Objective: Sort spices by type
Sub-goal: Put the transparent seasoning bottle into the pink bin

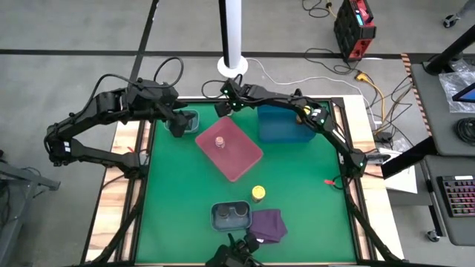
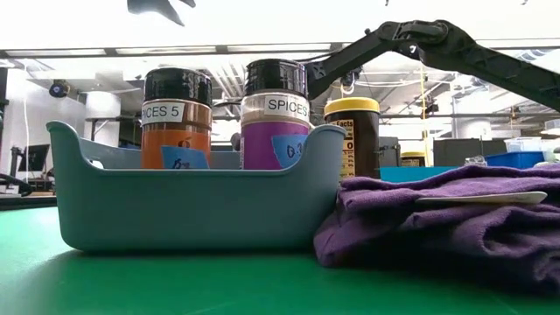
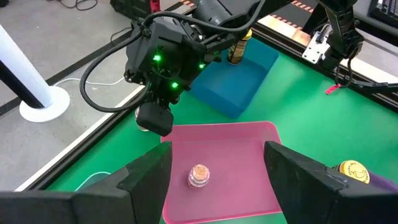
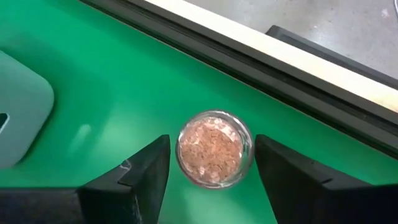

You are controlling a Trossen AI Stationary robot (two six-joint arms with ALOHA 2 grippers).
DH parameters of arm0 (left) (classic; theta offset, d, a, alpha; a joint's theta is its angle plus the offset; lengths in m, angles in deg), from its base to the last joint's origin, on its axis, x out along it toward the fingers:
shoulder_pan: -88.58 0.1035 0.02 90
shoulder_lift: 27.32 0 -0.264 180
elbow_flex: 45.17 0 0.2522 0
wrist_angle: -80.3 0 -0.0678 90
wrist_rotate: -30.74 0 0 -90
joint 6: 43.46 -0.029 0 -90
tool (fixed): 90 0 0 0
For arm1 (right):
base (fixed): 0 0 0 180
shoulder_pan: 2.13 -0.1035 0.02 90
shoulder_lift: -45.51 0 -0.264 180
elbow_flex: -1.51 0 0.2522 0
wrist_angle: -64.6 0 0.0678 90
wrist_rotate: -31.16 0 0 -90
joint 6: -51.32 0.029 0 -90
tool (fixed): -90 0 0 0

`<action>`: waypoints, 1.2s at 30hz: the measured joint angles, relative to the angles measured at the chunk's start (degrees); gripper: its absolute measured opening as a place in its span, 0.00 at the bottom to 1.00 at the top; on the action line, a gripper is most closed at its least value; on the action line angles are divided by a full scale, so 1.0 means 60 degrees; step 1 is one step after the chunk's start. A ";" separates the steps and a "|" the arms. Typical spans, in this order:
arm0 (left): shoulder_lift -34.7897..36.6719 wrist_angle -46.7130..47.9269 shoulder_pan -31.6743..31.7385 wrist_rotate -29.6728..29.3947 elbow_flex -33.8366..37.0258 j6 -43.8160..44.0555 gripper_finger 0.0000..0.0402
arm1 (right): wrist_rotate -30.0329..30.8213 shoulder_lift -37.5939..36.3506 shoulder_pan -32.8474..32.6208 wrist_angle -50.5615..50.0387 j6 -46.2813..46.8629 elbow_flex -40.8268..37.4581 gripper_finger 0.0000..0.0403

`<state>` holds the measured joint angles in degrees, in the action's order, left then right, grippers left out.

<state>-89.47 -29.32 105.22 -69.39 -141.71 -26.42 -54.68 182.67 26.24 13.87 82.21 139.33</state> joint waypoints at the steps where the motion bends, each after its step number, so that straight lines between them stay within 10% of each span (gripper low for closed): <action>1: 0.0000 0.0000 0.0000 0.0000 0.0000 0.0000 0.59 | -0.0003 0.0000 0.0001 0.0010 0.0003 -0.0036 0.55; 36: -0.0004 0.0000 0.0000 -0.0004 0.0000 -0.0004 0.59 | 0.0059 -0.0104 0.0001 -0.0376 -0.0590 0.0224 0.40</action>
<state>-89.49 -29.32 105.22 -69.41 -141.71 -26.44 -54.33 182.05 26.25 11.61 78.67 140.68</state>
